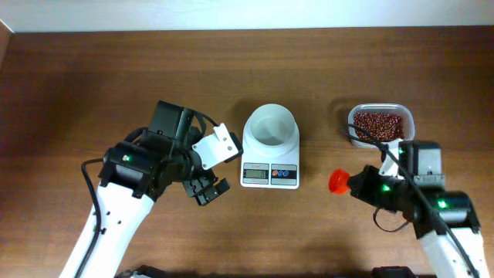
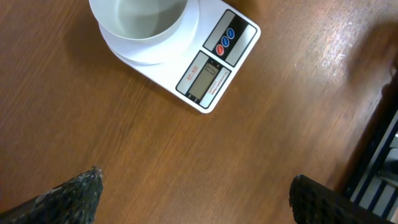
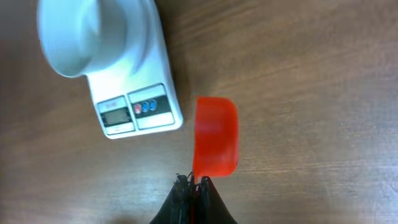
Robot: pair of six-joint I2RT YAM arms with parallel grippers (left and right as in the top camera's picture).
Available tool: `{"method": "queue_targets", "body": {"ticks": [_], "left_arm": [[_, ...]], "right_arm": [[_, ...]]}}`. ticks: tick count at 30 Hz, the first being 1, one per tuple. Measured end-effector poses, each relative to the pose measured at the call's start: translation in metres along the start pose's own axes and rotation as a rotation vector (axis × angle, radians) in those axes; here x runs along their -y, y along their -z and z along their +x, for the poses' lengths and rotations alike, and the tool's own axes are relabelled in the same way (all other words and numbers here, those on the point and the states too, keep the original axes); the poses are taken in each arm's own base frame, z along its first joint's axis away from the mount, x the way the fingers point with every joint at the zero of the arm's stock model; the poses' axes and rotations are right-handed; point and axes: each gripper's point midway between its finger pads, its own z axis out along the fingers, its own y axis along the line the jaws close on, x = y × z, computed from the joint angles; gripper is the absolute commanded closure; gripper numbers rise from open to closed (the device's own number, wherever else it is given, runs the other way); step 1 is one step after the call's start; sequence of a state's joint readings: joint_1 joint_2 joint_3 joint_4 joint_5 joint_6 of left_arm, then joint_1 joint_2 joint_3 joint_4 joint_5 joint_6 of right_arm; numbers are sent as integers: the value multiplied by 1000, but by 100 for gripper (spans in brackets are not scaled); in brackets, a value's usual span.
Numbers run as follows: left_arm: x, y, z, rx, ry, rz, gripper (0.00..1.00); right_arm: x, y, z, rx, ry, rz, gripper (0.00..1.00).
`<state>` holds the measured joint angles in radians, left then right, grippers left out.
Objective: Scoop and weigh 50g on scale
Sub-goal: 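Move the scoop with the right gripper over the bean tub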
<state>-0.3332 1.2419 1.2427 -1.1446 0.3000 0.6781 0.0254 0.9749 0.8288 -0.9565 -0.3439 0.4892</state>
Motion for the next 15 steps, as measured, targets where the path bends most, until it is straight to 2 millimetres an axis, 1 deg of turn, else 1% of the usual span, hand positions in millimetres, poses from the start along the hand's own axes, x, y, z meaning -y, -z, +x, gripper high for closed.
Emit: {"method": "queue_targets", "body": {"ticks": [2, 4, 5, 7, 8, 9, 10, 11, 12, 13, 14, 15], "left_arm": [[0, 0, 0, -1, 0, 0, 1], [0, 0, 0, 0, 0, 0, 1], [0, 0, 0, 0, 0, 0, 1], [0, 0, 0, 0, 0, 0, 1], [0, 0, 0, 0, 0, 1, 1], [0, 0, 0, 0, -1, 0, 1], [0, 0, 0, -1, -3, 0, 1], [0, 0, 0, -1, -3, 2, 1], [0, 0, 0, -1, -3, 2, 1], [0, 0, 0, -1, -3, 2, 1], [0, 0, 0, 0, -3, 2, 1], [1, 0, 0, 1, -3, 3, 1]], "right_arm": [[3, -15, -6, -32, 13, 17, 96], [6, -22, -6, -58, 22, 29, 96], [7, -24, -5, -66, 26, 32, 96], [4, -19, -7, -65, 32, 32, 96], [-1, -12, -12, -54, 51, 25, 96], [-11, 1, -21, -29, 84, 13, 96], [-25, 19, -32, 13, 135, -5, 96], [-33, 35, -40, 45, 178, -6, 96], [-36, 51, -45, 68, 208, 18, 96], [-36, 59, -48, 82, 223, 39, 96], [-36, 73, -54, 116, 249, 78, 96], [-34, 82, -60, 146, 265, 110, 96]]}}
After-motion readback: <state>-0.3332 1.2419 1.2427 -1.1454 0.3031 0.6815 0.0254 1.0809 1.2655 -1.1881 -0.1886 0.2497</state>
